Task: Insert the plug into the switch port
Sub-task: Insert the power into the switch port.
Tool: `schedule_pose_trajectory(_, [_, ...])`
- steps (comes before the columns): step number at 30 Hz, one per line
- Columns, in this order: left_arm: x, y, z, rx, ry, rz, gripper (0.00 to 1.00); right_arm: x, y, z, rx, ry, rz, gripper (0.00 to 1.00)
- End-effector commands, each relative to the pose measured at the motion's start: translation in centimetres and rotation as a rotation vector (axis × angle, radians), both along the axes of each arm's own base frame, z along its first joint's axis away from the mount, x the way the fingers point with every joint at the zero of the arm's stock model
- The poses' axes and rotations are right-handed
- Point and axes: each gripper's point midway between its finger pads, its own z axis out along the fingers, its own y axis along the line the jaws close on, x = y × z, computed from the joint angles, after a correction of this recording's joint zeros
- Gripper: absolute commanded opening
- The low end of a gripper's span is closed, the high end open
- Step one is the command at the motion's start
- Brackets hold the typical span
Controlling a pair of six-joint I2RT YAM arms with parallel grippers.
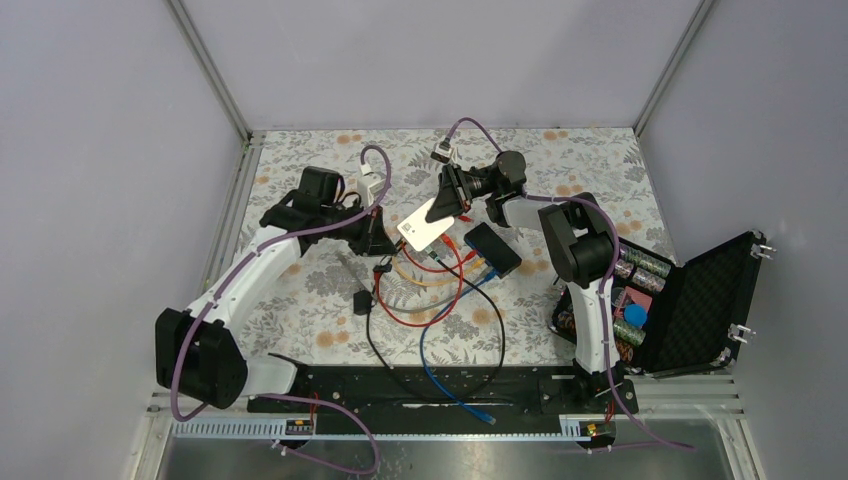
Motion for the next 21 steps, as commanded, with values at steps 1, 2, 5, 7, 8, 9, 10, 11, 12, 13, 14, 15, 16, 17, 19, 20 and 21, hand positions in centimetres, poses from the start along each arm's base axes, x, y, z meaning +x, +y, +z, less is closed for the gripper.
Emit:
schedule_pose_trajectory(1, [0.69, -0.86, 2.29, -0.040, -0.026, -0.029, 0.00, -0.98, 0.20, 1.53, 0.042, -0.126, 0.040, 0.02])
schedule_pose_trajectory(2, [0.74, -0.88, 2.21, -0.039, -0.018, -0.030, 0.00, -1.00, 0.20, 1.50, 0.042, -0.125, 0.041, 0.02])
schedule_pose_trajectory(5, [0.73, -0.99, 1.99, -0.038, -0.002, -0.035, 0.00, -1.02, 0.19, 1.50, 0.042, -0.127, 0.041, 0.03])
schedule_pose_trajectory(7, [0.66, -1.00, 1.92, -0.038, 0.001, -0.037, 0.00, -1.05, 0.24, 1.50, 0.042, -0.126, 0.043, 0.03])
schedule_pose_trajectory(8, [0.64, -0.99, 1.98, -0.039, -0.002, -0.037, 0.00, -1.03, 0.26, 1.55, 0.042, -0.127, 0.043, 0.03])
schedule_pose_trajectory(9, [0.54, -1.01, 1.92, -0.040, 0.002, -0.039, 0.00, -1.01, 0.27, 1.54, 0.043, -0.128, 0.043, 0.03])
schedule_pose_trajectory(10, [0.43, -1.02, 2.01, -0.044, 0.000, -0.042, 0.00, -1.00, 0.27, 1.55, 0.043, -0.128, 0.043, 0.03])
schedule_pose_trajectory(11, [0.37, -1.01, 2.01, -0.044, 0.000, -0.043, 0.00, -0.97, 0.28, 1.52, 0.043, -0.128, 0.043, 0.03])
schedule_pose_trajectory(12, [0.34, -0.96, 1.99, -0.042, 0.000, -0.042, 0.00, -0.96, 0.29, 1.52, 0.042, -0.127, 0.043, 0.03])
schedule_pose_trajectory(13, [0.34, -0.92, 1.98, -0.040, -0.002, -0.039, 0.00, -0.95, 0.29, 1.47, 0.042, -0.125, 0.043, 0.03])
schedule_pose_trajectory(14, [0.37, -0.93, 2.00, -0.040, -0.002, -0.040, 0.00, -0.93, 0.26, 1.51, 0.042, -0.126, 0.043, 0.03])
schedule_pose_trajectory(15, [0.42, -0.97, 2.05, -0.042, -0.002, -0.041, 0.00, -0.97, 0.27, 1.54, 0.042, -0.127, 0.044, 0.03])
schedule_pose_trajectory(16, [0.54, -1.01, 2.09, -0.042, -0.001, -0.040, 0.00, -1.01, 0.25, 1.48, 0.041, -0.128, 0.046, 0.03])
schedule_pose_trajectory(17, [0.62, -1.06, 2.16, -0.043, 0.003, -0.038, 0.00, -1.00, 0.24, 1.45, 0.041, -0.127, 0.045, 0.03])
schedule_pose_trajectory(19, [0.86, -1.17, 2.26, -0.045, 0.008, -0.035, 0.00, -1.07, 0.26, 1.31, 0.039, -0.123, 0.046, 0.03])
schedule_pose_trajectory(20, [0.98, -1.22, 2.33, -0.046, 0.010, -0.034, 0.00, -1.10, 0.28, 1.30, 0.038, -0.123, 0.048, 0.03])
schedule_pose_trajectory(21, [1.10, -1.27, 2.41, -0.049, 0.013, -0.032, 0.00, -1.20, 0.31, 1.21, 0.038, -0.124, 0.052, 0.03])
